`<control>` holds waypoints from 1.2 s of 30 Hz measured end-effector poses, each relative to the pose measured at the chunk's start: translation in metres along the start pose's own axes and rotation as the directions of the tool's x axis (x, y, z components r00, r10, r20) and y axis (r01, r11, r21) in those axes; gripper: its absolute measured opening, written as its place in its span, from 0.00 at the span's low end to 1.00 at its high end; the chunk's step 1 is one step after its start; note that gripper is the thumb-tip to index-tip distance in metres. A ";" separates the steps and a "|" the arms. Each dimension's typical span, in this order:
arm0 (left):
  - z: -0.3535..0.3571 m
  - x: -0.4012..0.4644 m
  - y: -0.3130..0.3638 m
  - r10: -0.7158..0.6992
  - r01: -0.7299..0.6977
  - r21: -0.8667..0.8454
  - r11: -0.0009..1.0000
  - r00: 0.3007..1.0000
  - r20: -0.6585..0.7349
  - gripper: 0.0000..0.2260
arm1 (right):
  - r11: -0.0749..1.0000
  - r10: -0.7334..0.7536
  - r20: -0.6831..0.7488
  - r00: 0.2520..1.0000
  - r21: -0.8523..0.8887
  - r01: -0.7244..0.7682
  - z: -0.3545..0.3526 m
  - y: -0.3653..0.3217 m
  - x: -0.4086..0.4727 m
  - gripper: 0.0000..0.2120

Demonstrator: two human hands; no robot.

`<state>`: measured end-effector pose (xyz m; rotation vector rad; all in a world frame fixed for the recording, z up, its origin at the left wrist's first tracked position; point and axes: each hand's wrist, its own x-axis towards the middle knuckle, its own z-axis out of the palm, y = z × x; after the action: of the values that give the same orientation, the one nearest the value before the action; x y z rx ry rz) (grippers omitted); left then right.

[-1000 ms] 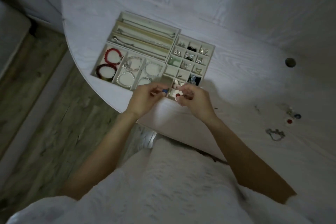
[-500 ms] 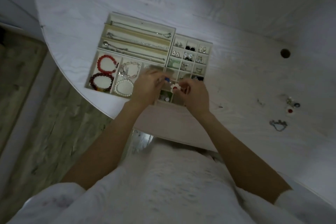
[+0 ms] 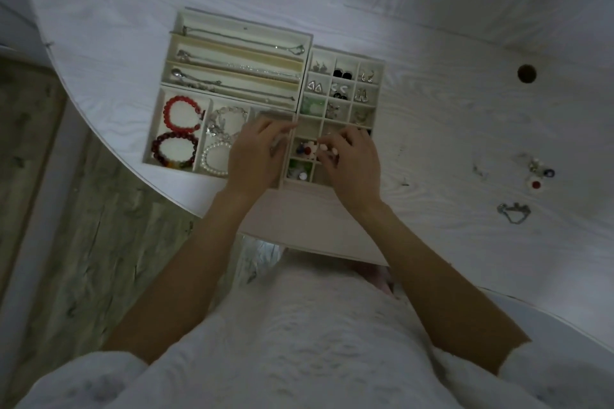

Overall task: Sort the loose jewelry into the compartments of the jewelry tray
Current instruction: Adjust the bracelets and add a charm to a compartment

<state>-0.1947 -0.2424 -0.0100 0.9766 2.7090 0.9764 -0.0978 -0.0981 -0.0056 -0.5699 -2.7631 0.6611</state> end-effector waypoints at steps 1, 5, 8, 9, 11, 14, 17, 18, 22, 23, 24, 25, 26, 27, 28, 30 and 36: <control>-0.002 -0.003 -0.001 0.017 -0.018 0.023 1.000 1.000 0.005 0.12 | 0.999 -0.043 -0.012 0.999 -0.009 0.043 -0.001 0.002 -0.002 0.03; 0.000 -0.009 -0.006 0.077 -0.088 0.119 0.989 0.992 0.097 0.15 | 0.980 -0.162 0.047 0.986 -0.110 0.167 0.002 0.003 -0.006 0.07; 0.002 -0.008 -0.002 0.111 -0.141 0.210 0.968 0.983 0.148 0.16 | 0.961 -0.180 0.092 0.979 -0.195 0.195 0.004 0.000 -0.007 0.10; 0.003 -0.008 -0.001 0.112 -0.147 0.233 0.961 0.981 0.157 0.16 | 0.960 -0.177 0.107 0.978 -0.201 0.196 0.005 -0.001 -0.007 0.11; 0.003 -0.008 -0.001 0.092 -0.128 0.251 0.959 0.984 0.150 0.15 | 0.961 -0.160 0.150 0.976 -0.201 0.189 0.006 -0.002 -0.007 0.11; 0.003 -0.008 -0.003 0.085 -0.114 0.243 0.963 0.988 0.127 0.13 | 0.968 -0.141 0.162 0.977 -0.183 0.171 0.005 -0.003 -0.006 0.12; 0.002 -0.007 -0.003 0.105 -0.130 0.241 0.962 0.988 0.114 0.12 | 0.966 -0.157 0.132 0.979 -0.188 0.180 0.001 -0.006 -0.004 0.12; 0.002 -0.008 -0.004 0.107 -0.128 0.231 0.964 0.989 0.102 0.11 | 0.962 -0.167 0.135 0.977 -0.197 0.192 0.001 -0.007 -0.004 0.13; 0.004 -0.009 -0.007 0.080 -0.088 0.193 0.977 0.996 0.049 0.10 | 0.951 -0.179 0.180 0.967 -0.219 0.217 0.006 -0.008 -0.002 0.11; 0.004 -0.009 -0.008 0.063 -0.070 0.185 0.980 0.997 0.042 0.10 | 0.951 -0.177 0.187 0.966 -0.220 0.217 0.007 -0.009 -0.001 0.10; 0.005 -0.009 -0.007 0.044 -0.050 0.181 0.982 0.998 0.036 0.10 | 0.951 -0.175 0.188 0.967 -0.220 0.215 0.007 -0.009 0.000 0.09; 0.006 -0.009 -0.007 0.027 -0.032 0.182 0.983 0.999 0.033 0.12 | 0.954 -0.173 0.181 0.968 -0.214 0.210 0.007 -0.010 0.002 0.09; 0.007 -0.009 -0.006 0.013 -0.019 0.184 0.983 0.999 0.033 0.13 | 0.960 -0.171 0.174 0.970 -0.194 0.204 0.006 -0.012 0.004 0.10; 0.008 -0.009 -0.005 -0.003 -0.004 0.185 0.983 0.999 0.037 0.13 | 0.965 -0.174 0.170 0.970 -0.166 0.202 0.006 -0.013 0.006 0.11; 0.009 -0.009 -0.005 -0.018 0.011 0.182 0.983 0.999 0.038 0.12 | 0.968 -0.179 0.170 0.969 -0.143 0.205 0.006 -0.015 0.008 0.13; 0.010 -0.009 -0.004 -0.048 0.043 0.161 0.986 0.998 0.028 0.11 | 0.971 -0.179 0.187 0.966 -0.126 0.205 0.008 -0.017 0.011 0.17; 0.011 -0.011 -0.002 -0.073 0.069 0.145 0.987 0.997 0.026 0.10 | 0.975 -0.153 0.210 0.966 -0.127 0.182 0.011 -0.011 0.014 0.09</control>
<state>-0.1840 -0.2444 -0.0214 0.9018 2.7992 0.7557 -0.1173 -0.1055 -0.0079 -0.3053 -3.0226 0.5067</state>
